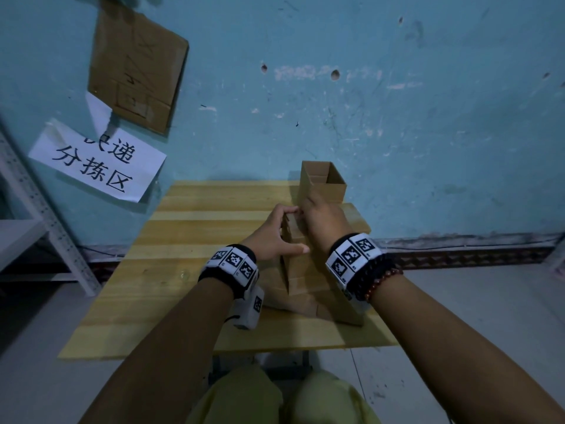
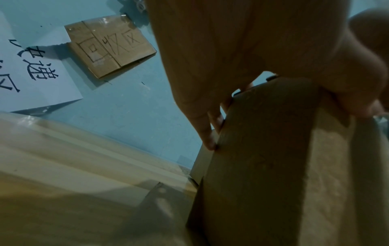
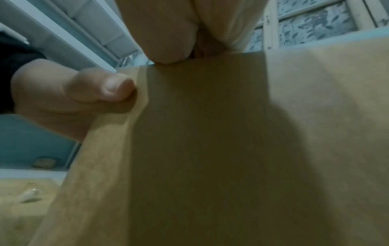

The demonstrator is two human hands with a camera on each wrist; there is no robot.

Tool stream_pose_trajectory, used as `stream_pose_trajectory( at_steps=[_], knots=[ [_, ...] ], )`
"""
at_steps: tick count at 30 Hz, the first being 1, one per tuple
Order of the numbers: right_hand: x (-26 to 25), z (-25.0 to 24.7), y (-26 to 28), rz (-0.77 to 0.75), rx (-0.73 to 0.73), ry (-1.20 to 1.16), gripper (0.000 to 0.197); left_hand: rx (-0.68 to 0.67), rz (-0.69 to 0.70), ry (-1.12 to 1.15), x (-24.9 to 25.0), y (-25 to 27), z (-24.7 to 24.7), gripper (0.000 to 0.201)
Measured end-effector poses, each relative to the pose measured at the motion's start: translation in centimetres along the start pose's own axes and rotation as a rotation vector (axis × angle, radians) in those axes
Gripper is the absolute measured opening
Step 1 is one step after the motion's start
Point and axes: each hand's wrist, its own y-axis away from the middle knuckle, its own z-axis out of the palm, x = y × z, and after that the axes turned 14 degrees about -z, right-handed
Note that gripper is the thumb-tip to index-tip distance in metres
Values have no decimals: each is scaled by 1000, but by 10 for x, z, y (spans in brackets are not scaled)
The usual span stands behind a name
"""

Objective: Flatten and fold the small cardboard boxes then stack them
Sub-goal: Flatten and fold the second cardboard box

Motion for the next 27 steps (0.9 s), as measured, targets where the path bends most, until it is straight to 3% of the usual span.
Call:
stream_pose_trajectory(
  at_steps=[4, 7, 11, 15, 18, 20, 22, 27],
  knots=[
    [-2, 4, 2, -49, 59, -43, 21, -5, -5, -2, -3, -1, 0, 83],
    [3, 8, 6, 62, 112, -197, 23, 0, -3, 15, -5, -2, 0, 83],
    [5, 0, 5, 209, 196, -568, 19, 11, 19, 20, -5, -2, 2, 83],
    [4, 0, 0, 339, 225, -651, 14, 27, 36, 17, -8, -3, 2, 82],
    [5, -1, 2, 377, 254, -694, 27, 29, 45, 17, -8, -4, 3, 79],
    [4, -5, 2, 397, 257, -742, 13, 29, 36, 15, -8, -3, 3, 80],
    [6, -6, 1, 436, 255, -758, 27, 31, 37, 15, -8, -3, 3, 81],
    [9, -8, -2, 475, 104, -450, 27, 17, 23, 43, -9, -6, 3, 80]
  ],
)
